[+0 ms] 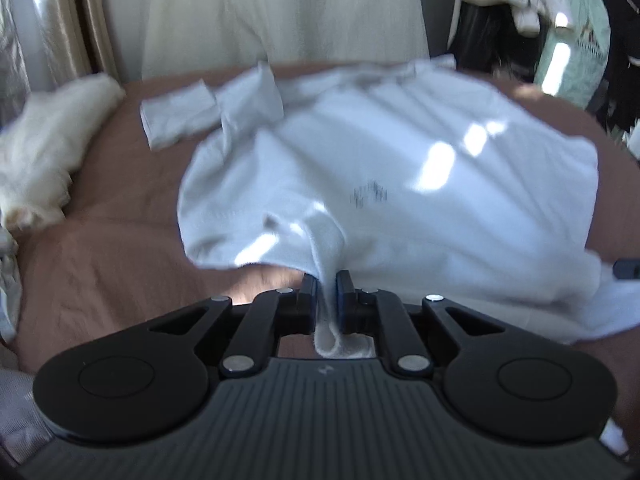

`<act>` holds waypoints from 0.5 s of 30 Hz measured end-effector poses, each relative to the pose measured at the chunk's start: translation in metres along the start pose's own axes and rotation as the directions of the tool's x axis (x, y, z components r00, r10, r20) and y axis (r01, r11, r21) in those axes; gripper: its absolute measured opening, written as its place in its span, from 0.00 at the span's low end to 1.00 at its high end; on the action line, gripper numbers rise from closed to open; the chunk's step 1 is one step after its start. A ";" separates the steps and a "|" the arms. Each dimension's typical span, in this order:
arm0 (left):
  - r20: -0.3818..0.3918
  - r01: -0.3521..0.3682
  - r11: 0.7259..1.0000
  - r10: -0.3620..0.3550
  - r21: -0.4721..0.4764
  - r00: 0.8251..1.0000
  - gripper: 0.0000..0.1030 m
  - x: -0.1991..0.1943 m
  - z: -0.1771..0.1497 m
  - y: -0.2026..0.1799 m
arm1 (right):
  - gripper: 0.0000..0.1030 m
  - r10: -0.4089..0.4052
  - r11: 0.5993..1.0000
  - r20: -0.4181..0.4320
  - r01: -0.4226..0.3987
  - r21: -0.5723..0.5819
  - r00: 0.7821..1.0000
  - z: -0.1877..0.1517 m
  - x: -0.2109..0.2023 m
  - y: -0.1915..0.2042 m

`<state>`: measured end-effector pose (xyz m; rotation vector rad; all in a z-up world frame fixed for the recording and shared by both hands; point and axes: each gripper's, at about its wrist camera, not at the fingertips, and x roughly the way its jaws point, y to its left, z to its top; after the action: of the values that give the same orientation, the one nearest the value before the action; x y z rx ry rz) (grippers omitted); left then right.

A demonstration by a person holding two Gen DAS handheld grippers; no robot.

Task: Fold clothes

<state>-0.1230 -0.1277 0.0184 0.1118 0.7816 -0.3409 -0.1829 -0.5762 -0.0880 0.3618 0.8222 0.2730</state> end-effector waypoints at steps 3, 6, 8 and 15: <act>0.086 -0.014 1.000 0.014 0.006 0.996 0.09 -0.015 0.010 -0.010 | 0.35 -0.047 0.999 0.102 0.048 -0.007 0.994 0.021 -0.015 -0.025; 0.144 0.001 1.000 -0.002 0.006 0.990 0.09 -0.022 0.024 -0.025 | 0.35 -0.122 0.992 0.159 0.124 -0.002 0.980 0.040 -0.012 -0.053; 0.148 0.040 0.999 -0.042 0.016 0.988 0.09 -0.018 0.034 -0.039 | 0.36 -0.135 0.990 0.164 0.127 0.055 0.977 0.052 -0.004 -0.077; 0.008 0.234 0.972 -0.233 -0.032 0.972 0.18 0.035 0.038 -0.084 | 0.56 -0.202 0.948 0.138 0.159 0.275 0.970 0.092 0.032 -0.153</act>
<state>-0.1030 -0.2239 0.0235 -0.0123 0.7971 -0.5511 -0.0777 -0.7213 -0.1151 0.5463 0.7240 -0.0394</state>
